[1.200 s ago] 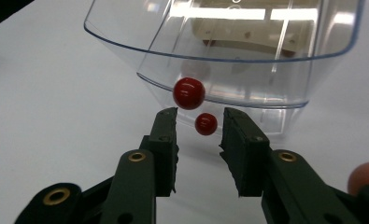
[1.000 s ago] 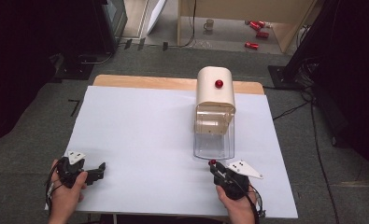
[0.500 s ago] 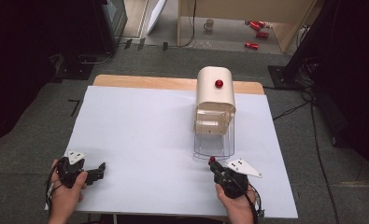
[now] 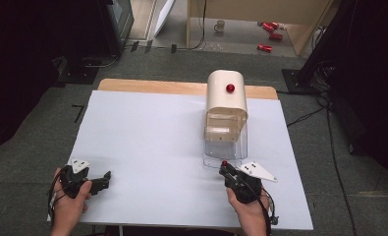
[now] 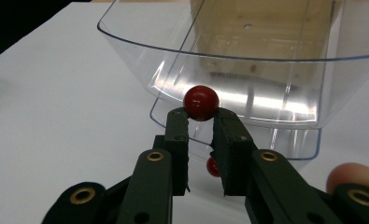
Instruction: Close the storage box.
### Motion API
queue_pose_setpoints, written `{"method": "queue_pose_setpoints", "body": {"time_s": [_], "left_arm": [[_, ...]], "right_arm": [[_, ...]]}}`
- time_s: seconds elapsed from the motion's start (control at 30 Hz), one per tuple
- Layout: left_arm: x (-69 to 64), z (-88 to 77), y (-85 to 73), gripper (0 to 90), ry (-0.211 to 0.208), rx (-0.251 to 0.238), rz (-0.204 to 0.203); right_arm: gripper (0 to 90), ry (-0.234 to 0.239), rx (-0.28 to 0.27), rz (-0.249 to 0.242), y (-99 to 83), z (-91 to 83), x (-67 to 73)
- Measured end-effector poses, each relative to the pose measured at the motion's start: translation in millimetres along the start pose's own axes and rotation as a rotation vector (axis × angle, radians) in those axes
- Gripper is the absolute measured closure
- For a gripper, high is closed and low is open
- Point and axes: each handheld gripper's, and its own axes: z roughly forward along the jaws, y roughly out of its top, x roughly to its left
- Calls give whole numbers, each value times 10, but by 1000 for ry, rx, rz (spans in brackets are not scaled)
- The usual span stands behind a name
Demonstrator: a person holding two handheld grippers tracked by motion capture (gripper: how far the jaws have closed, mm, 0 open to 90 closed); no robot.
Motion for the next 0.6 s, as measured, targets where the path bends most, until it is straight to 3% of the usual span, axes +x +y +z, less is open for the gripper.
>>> {"method": "queue_pose_setpoints", "body": {"time_s": [0.6], "left_arm": [[0,0,0,0,0,0,0]], "right_arm": [[775,-7,-30,-11,313,75,-16]]}}
